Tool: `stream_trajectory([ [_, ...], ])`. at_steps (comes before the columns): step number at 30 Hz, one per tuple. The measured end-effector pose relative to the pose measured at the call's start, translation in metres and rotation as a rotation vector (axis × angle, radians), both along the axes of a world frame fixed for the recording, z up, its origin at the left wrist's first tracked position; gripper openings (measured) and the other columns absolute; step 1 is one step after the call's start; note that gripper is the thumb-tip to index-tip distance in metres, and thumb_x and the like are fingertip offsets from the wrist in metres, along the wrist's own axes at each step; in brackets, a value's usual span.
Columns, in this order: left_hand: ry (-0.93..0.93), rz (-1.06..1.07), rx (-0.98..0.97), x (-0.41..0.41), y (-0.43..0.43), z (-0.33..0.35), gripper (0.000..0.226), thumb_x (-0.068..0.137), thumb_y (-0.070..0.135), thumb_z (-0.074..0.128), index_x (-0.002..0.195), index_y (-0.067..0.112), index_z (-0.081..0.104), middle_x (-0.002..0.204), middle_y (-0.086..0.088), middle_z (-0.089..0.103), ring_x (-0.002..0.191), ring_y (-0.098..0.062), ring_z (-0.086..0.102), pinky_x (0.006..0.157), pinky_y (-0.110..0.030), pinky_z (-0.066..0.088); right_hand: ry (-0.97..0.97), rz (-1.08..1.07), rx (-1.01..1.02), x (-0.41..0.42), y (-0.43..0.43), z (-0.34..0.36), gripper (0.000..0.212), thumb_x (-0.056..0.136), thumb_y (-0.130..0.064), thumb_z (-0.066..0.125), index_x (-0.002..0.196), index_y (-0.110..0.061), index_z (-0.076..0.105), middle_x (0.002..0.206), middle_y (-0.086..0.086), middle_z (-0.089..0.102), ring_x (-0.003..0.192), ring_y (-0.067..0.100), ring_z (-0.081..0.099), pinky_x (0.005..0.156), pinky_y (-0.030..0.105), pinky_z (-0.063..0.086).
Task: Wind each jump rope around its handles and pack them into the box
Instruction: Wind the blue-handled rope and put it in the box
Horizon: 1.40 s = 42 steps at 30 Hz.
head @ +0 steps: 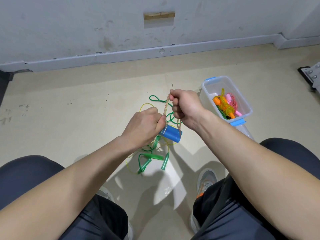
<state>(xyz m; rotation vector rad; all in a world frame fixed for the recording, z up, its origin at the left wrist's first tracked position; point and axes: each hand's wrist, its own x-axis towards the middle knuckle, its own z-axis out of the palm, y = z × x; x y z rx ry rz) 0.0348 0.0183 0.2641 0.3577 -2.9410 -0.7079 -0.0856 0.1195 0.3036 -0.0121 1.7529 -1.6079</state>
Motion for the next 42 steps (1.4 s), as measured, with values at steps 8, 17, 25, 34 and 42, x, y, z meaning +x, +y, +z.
stream_trajectory([
  [8,0.053,0.259,0.151,0.0,0.009,0.002,0.045,0.102,0.033,0.04,0.065,0.02,0.062,0.073,-0.004,0.055,0.075,-0.028,0.054,0.072,-0.039,0.042,0.522,0.005,0.239,0.028,-0.003,-0.037,0.032,0.106,-0.035,0.03,0.079,-0.026,0.046,0.071,-0.006,0.065,0.07,0.025,0.067,0.071,0.037,0.048],
  [17,-0.018,0.404,0.285,-0.001,0.02,0.012,0.049,0.105,0.02,0.034,0.057,0.012,0.032,0.058,-0.008,0.039,0.068,-0.033,0.042,0.064,-0.042,0.029,0.808,0.32,0.545,0.019,-0.005,-0.025,0.034,0.109,-0.036,0.021,0.095,-0.015,0.044,0.097,0.015,0.059,0.086,0.032,0.045,0.073,0.041,0.037],
  [25,0.083,0.55,0.487,-0.001,0.027,0.01,0.04,0.098,0.033,0.043,0.067,0.009,0.034,0.061,-0.002,0.038,0.059,-0.027,0.038,0.057,-0.042,0.039,0.793,0.346,0.547,0.017,-0.006,-0.02,0.034,0.109,-0.034,0.023,0.095,-0.013,0.045,0.091,0.013,0.055,0.083,0.033,0.046,0.068,0.038,0.033],
  [34,0.12,0.765,0.902,-0.006,0.02,0.011,0.023,0.088,0.013,0.063,0.091,0.022,0.042,0.084,-0.011,0.064,0.063,-0.027,0.065,0.053,-0.037,0.059,0.794,0.362,0.55,0.018,-0.006,-0.025,0.032,0.108,-0.032,0.026,0.091,-0.013,0.045,0.094,0.018,0.06,0.083,0.035,0.051,0.068,0.038,0.035],
  [42,-0.2,0.522,1.354,-0.003,0.015,0.024,0.039,0.102,0.047,0.053,0.104,0.011,0.067,0.085,-0.01,0.071,0.063,-0.027,0.07,0.052,-0.028,0.055,0.803,0.383,0.532,0.021,-0.006,-0.022,0.032,0.107,-0.033,0.028,0.092,-0.014,0.048,0.09,0.012,0.062,0.085,0.037,0.057,0.07,0.042,0.046],
])
